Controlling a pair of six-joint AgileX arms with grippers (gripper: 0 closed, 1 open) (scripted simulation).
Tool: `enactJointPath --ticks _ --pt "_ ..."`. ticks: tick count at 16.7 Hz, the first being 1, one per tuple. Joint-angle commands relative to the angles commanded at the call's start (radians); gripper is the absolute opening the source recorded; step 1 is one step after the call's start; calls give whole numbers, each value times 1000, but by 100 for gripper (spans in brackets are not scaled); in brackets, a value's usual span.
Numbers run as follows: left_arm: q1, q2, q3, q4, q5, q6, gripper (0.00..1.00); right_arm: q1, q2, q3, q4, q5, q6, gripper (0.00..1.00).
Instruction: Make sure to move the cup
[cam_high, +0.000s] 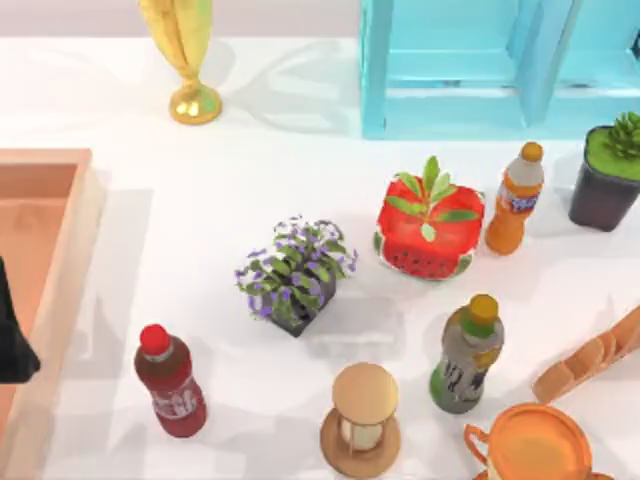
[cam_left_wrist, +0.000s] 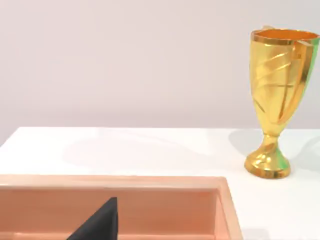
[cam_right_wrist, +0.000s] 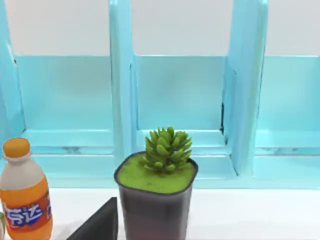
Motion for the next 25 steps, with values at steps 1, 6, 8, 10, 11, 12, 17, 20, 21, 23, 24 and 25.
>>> enactJointPath --ticks 1,6,8,10,11,12,17,20,21,23,24,25 --pt "0 0 0 0 0 0 100 0 0 0 0 0 0 100" --pt "0 0 0 0 0 0 100 -25 105 103 -90 0 -23 100" --pt "0 0 0 0 0 0 100 -49 221 211 -179 1 -46 100" --pt "0 0 0 0 0 0 100 -79 376 349 -288 1 -75 100" --pt "0 0 0 0 0 0 100 -96 466 426 -349 1 -91 100" --pt "0 0 0 0 0 0 100 -113 561 507 -413 1 -107 100" --pt "0 0 0 0 0 0 100 -206 1083 938 -751 2 -195 100" --pt "0 0 0 0 0 0 100 -258 1385 1187 -944 2 -245 100" --pt "0 0 0 0 0 0 100 -273 1477 1264 -1002 2 -260 100" --pt "0 0 0 0 0 0 100 -301 1640 1400 -1105 1 -287 100" --pt "0 0 0 0 0 0 100 -313 1709 1457 -1150 1 -299 100" --pt "0 0 0 0 0 0 100 -324 1768 1506 -1190 1 -309 100"
